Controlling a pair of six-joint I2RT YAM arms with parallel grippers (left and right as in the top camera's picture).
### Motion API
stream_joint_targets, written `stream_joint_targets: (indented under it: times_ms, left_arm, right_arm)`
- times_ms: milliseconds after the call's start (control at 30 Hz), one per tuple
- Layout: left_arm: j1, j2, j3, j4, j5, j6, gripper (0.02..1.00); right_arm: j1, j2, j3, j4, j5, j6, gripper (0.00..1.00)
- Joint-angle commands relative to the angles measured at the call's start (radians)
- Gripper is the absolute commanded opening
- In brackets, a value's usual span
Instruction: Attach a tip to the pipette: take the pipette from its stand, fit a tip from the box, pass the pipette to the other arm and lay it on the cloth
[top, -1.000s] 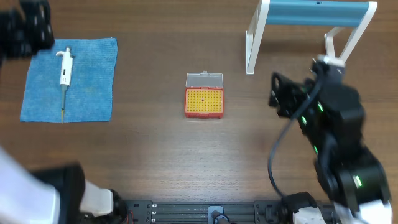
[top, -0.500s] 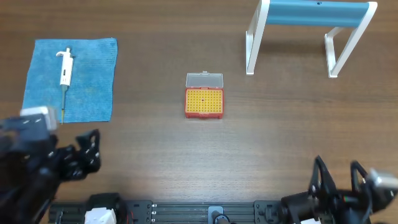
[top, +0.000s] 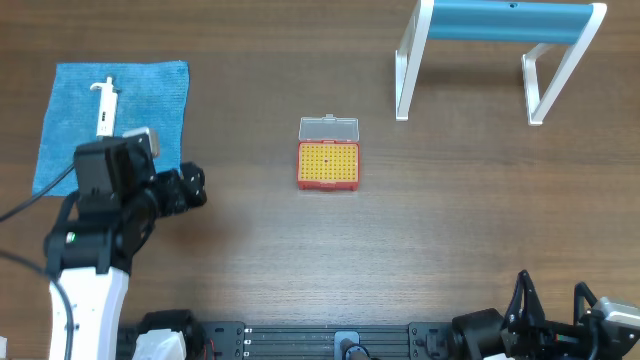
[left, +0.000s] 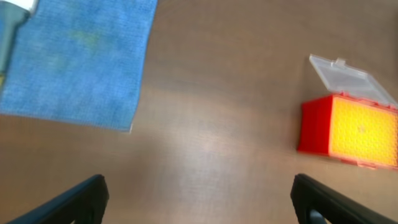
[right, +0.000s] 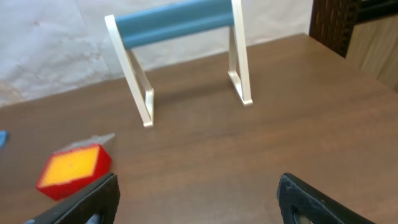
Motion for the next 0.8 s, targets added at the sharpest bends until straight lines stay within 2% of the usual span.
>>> stream_joint_targets:
  times_ms: [33, 100, 133, 200, 333, 367, 400, 433, 567, 700, 800]
  left_arm:
    - [-0.003, 0.077, -0.007, 0.169, 0.242, 0.009, 0.956]
    - [-0.003, 0.077, -0.007, 0.235, 0.394, 0.041, 0.956]
    - [-0.003, 0.074, -0.006, 0.249, 0.434, 0.04, 0.956]
    - [-0.003, 0.06, -0.006, 0.252, 0.464, 0.039, 0.956]
    - [-0.003, 0.04, -0.006, 0.213, 0.464, 0.04, 0.956]
    - [-0.003, 0.04, -0.006, 0.195, 0.437, 0.04, 0.956]
    - [-0.001, 0.04, -0.006, 0.187, 0.354, 0.04, 0.956]
    - [-0.002, 0.042, -0.007, 0.186, 0.331, 0.042, 0.958]
    - [-0.003, 0.034, -0.007, 0.175, 0.329, 0.17, 0.958]
    - [-0.009, -0.052, -0.008, 0.148, 0.204, 0.198, 0.958]
    - [-0.009, -0.182, -0.008, 0.095, 0.166, 0.198, 0.958]
  right_arm:
    - [-0.003, -0.01, -0.005, -0.004, 0.016, -0.014, 0.825]
    - [-0.003, -0.01, -0.005, -0.004, 0.016, -0.014, 0.825]
    - [-0.003, -0.01, -0.005, -0.004, 0.016, -0.014, 0.825]
    - [-0.003, -0.01, -0.005, -0.004, 0.016, -0.014, 0.827]
    - [-0.003, -0.01, -0.005, -0.004, 0.016, -0.014, 0.825]
    - [-0.003, -0.01, -0.005, -0.004, 0.016, -0.014, 0.825]
    - [-0.003, -0.01, -0.005, -0.004, 0.016, -0.014, 0.825]
    - [-0.003, -0.01, -0.005, -0.004, 0.016, -0.014, 0.825]
    - [-0.003, -0.01, -0.005, -0.004, 0.016, -0.014, 0.825]
    - [-0.003, -0.01, -0.005, -0.004, 0.016, -0.014, 0.825]
    - [-0.003, -0.01, -0.005, -0.004, 0.016, -0.014, 0.825]
